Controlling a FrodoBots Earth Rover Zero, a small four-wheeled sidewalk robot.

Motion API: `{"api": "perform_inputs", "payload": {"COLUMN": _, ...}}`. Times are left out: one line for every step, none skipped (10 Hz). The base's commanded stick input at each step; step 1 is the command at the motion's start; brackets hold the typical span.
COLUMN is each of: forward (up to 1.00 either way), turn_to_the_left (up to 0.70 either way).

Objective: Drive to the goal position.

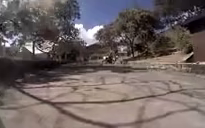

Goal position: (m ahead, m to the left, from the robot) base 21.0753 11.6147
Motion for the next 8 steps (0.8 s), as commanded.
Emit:
{"api": "perform_inputs", "payload": {"forward": 0.7, "turn_to_the_left": -0.27}}
{"api": "perform_inputs", "payload": {"forward": 0.7, "turn_to_the_left": 0.0}}
{"api": "perform_inputs", "payload": {"forward": 0.7, "turn_to_the_left": 0.0}}
{"api": "perform_inputs", "payload": {"forward": 0.7, "turn_to_the_left": 0.0}}
{"api": "perform_inputs", "payload": {"forward": 0.7, "turn_to_the_left": 0.11}}
{"api": "perform_inputs", "payload": {"forward": 0.7, "turn_to_the_left": 0.23}}
{"api": "perform_inputs", "payload": {"forward": 0.7, "turn_to_the_left": 0.27}}
{"api": "perform_inputs", "payload": {"forward": 0.7, "turn_to_the_left": 0.27}}
